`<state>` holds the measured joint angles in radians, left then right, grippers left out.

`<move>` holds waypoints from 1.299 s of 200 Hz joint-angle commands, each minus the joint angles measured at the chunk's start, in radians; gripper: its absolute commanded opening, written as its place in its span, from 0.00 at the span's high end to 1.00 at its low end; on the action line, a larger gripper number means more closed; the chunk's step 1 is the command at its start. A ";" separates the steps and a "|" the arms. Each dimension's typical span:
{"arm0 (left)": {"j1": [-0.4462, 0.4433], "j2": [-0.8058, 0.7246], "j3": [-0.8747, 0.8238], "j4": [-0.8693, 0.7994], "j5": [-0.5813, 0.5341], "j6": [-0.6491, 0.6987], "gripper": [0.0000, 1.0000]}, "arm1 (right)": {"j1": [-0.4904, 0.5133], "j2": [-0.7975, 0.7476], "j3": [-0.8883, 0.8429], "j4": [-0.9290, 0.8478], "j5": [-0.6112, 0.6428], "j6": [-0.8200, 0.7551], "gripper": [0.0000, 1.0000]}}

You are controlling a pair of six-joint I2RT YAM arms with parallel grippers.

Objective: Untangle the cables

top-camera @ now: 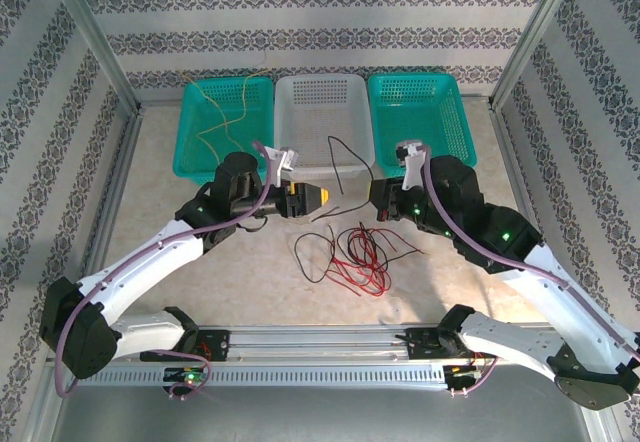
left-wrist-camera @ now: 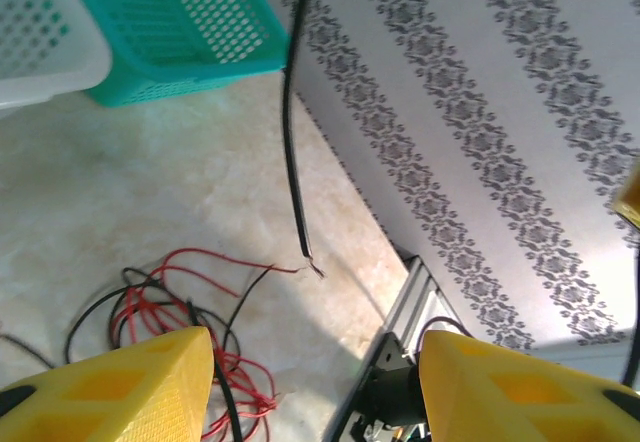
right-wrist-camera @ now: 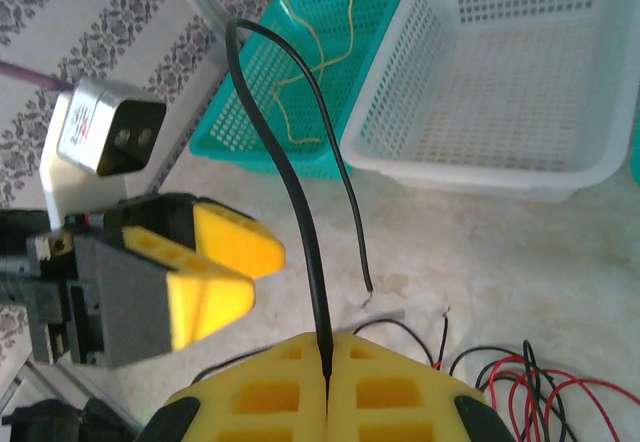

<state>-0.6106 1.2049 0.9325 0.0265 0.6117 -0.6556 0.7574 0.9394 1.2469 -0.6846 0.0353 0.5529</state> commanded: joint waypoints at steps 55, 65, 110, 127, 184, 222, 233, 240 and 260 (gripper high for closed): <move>-0.033 -0.023 0.006 0.183 0.120 -0.017 0.43 | -0.043 -0.004 0.055 0.023 0.164 0.069 1.00; -0.040 -0.017 0.003 0.187 0.120 -0.018 0.43 | -0.068 -0.006 0.065 0.021 0.150 0.077 1.00; -0.089 0.023 0.010 0.125 0.107 0.022 0.44 | -0.176 -0.006 0.114 -0.002 0.096 0.090 1.00; -0.100 0.041 0.031 0.038 0.089 0.068 0.45 | -0.224 0.001 0.129 -0.008 0.068 0.096 1.00; -0.103 0.043 0.024 -0.059 0.054 0.118 0.45 | -0.384 0.025 0.208 -0.059 0.034 0.083 1.00; -0.103 0.053 0.017 -0.112 -0.003 0.134 0.45 | -0.588 0.062 0.258 -0.095 -0.052 0.064 1.00; -0.103 0.052 0.008 -0.118 -0.022 0.130 0.44 | -0.655 0.086 0.265 -0.099 -0.103 0.071 1.00; -0.103 0.049 0.004 -0.123 -0.038 0.127 0.44 | -0.695 0.102 0.267 -0.093 -0.133 0.073 1.00; -0.103 0.041 -0.006 -0.153 -0.092 0.123 0.44 | -0.797 0.159 0.286 -0.084 -0.196 0.063 1.00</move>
<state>-0.7010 1.2549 0.9348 -0.0673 0.5976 -0.5526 0.0540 1.0359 1.5009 -0.7586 -0.0444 0.6285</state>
